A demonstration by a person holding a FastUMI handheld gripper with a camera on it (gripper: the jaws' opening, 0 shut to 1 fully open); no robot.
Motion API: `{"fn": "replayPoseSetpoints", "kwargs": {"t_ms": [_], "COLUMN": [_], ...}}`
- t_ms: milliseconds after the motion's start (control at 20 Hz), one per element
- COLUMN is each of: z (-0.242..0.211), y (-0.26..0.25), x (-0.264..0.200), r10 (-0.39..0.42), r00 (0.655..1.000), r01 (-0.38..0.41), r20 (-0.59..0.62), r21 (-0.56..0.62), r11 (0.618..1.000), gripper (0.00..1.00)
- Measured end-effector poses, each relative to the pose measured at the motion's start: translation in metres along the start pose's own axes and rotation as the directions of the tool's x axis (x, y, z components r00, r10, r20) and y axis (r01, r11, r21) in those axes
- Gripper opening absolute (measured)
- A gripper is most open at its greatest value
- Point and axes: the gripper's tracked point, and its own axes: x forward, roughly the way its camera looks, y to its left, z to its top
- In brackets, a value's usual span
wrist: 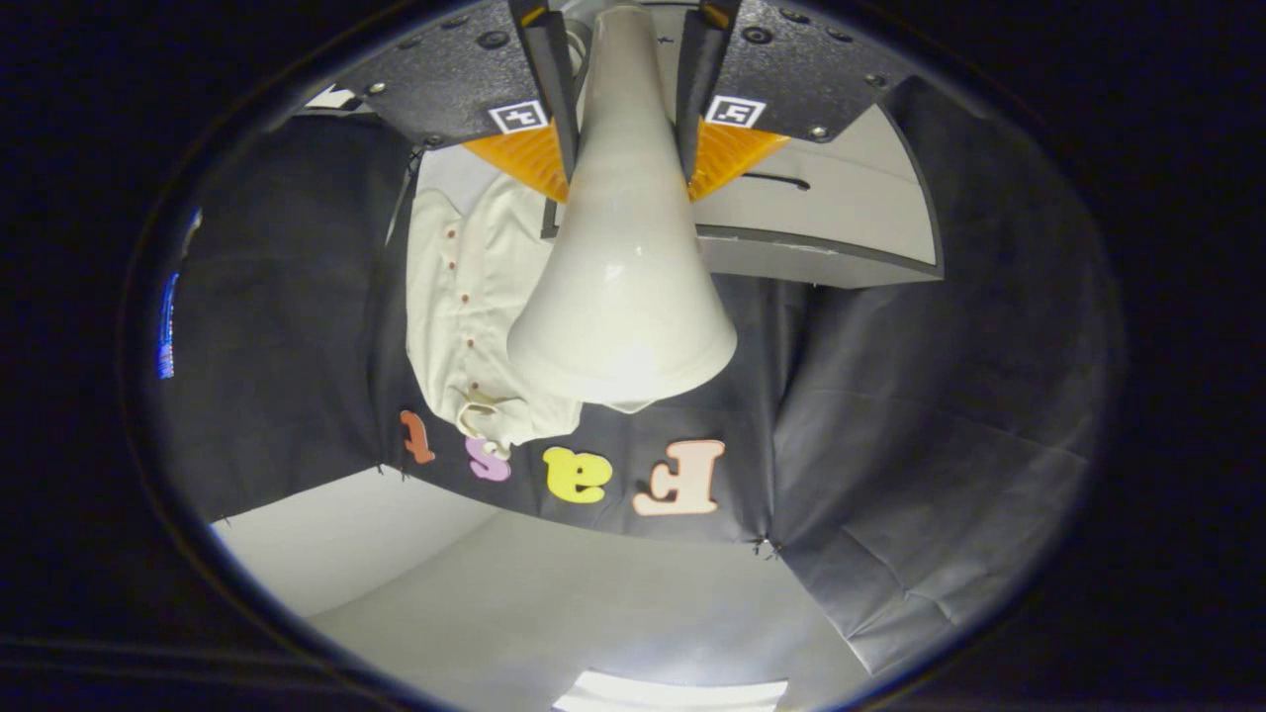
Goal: Iron the clothes twice with a garment steamer, once on the left side and once on the right side.
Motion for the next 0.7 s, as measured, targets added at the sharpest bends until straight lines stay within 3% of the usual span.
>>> {"fn": "replayPoseSetpoints", "kwargs": {"t_ms": [700], "z": [-0.017], "y": [-0.001], "x": [0.007], "r10": [0.007], "r00": [0.999], "r01": [-0.006], "r20": [-0.039], "r21": [0.018], "r11": [1.000], "gripper": [0.44]}}
